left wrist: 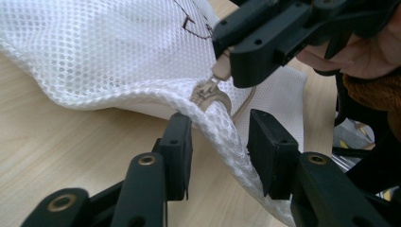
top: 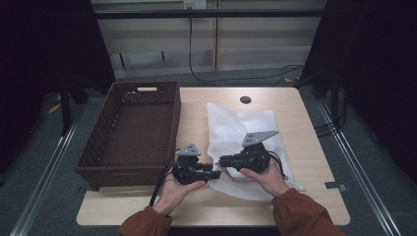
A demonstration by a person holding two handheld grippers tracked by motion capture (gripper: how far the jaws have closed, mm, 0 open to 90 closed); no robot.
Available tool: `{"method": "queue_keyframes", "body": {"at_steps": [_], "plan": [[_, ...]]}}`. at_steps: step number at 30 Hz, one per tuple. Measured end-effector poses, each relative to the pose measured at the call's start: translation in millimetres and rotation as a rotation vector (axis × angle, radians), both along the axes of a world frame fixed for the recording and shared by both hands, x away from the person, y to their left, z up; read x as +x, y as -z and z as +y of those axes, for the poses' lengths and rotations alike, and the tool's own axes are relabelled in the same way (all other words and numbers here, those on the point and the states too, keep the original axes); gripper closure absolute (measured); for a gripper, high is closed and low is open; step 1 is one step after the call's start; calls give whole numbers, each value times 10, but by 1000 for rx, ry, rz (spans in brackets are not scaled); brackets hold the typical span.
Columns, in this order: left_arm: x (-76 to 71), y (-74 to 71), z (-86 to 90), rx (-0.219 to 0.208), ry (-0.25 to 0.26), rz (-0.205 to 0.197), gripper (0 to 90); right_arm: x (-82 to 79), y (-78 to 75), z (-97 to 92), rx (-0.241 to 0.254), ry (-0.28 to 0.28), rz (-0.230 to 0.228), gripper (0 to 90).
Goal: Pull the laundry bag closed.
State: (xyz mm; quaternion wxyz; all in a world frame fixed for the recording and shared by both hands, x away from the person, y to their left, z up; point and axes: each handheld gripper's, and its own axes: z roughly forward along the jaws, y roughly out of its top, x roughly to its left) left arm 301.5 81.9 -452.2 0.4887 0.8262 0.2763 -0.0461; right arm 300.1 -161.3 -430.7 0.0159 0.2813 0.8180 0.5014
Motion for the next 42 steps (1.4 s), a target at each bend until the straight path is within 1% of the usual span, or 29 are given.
{"method": "queue_keyframes", "body": {"at_steps": [2, 3, 4, 5, 7, 8, 9, 11, 12, 13, 14, 15, 16, 17, 18, 19, 20, 21, 22, 24, 25, 27, 30, 32, 34, 36, 38, 40, 42], "plan": [[5, 1, 8, -7, 0, 2, 634, 1, 6, -21, -1, 3, 2, 820], [1, -2, 9, 2, -9, -7, 650, -2, 11, -26, -5, 1, 4, 820], [6, -2, 8, 3, -10, -6, 668, -7, 18, -29, -9, 2, 5, 820], [11, 6, 3, -5, -12, 5, 672, -9, 24, -34, -6, 0, 4, 820], [9, 5, 5, 12, -16, -11, 715, -6, 29, -42, -13, 0, 5, 820], [13, 5, 9, 13, -15, -8, 737, -10, 32, -42, -16, -2, 4, 820], [15, 4, 15, 9, -15, -4, 744, -13, 35, -41, -18, -5, 5, 820], [8, -11, 12, 16, -33, -8, 763, -15, 49, -42, -24, -9, 7, 820], [12, -18, 18, 14, -30, -14, 770, -15, 56, -45, -31, -9, 7, 820], [10, -28, 20, 16, -34, -23, 791, -16, 64, -47, -31, -8, 10, 820], [17, -33, 18, 9, -31, -22, 820, -18, 68, -50, -36, -9, 13, 820], [13, -41, 8, 10, -39, -23, 830, -20, 69, -54, -39, -8, 13, 821], [8, -54, -7, 26, -37, -35, 839, -18, 69, -60, -38, -7, 13, 821], [-3, -68, -22, 36, -36, -46, 844, -16, 69, -66, -39, -7, 11, 821], [-11, -83, -29, 38, -43, -50, 846, -19, 63, -73, -38, -3, 12, 821], [-10, -93, -33, 31, -39, -43, 848, -20, 57, -85, -32, 0, 11, 821], [-12, -108, -38, 36, -42, -54, 849, -25, 46, -95, -30, 1, 12, 821], [-12, -125, -42, 34, -38, -58, 850, -29, 38, -101, -27, 2, 7, 821], [-13, -137, -49, 28, -44, -58, 852, -34, 30, -107, -26, 5, 4, 821], [-10, -170, -64, 38, -47, -66, 854, -43, 19, -115, -27, 15, 0, 822], [-9, -181, -70, 34, -51, -69, 855, -45, 18, -116, -30, 16, -3, 822], [-15, -203, -86, 47, -56, -75, 856, -48, 22, -122, -28, 21, -3, 822], [-13, -216, -91, 49, -56, -78, 858, -59, 13, -129, -33, 25, -10, 823], [-5, -223, -92, 37, -59, -72, 859, -59, 10, -137, -37, 30, -13, 823], [-15, -228, -101, 55, -62, -81, 859, -66, 7, -132, -43, 35, -11, 823], [-8, -239, -96, 46, -57, -77, 859, -72, 10, -131, -53, 32, -17, 824], [-10, -258, -95, 53, -61, -89, 860, -76, 23, -141, -62, 37, -21, 824], [-11, -251, -105, 58, -59, -86, 859, -77, 46, -156, -63, 37, -12, 824], [-9, -250, -112, 65, -55, -92, 859, -80, 50, -159, -73, 35, -14, 824]]}}
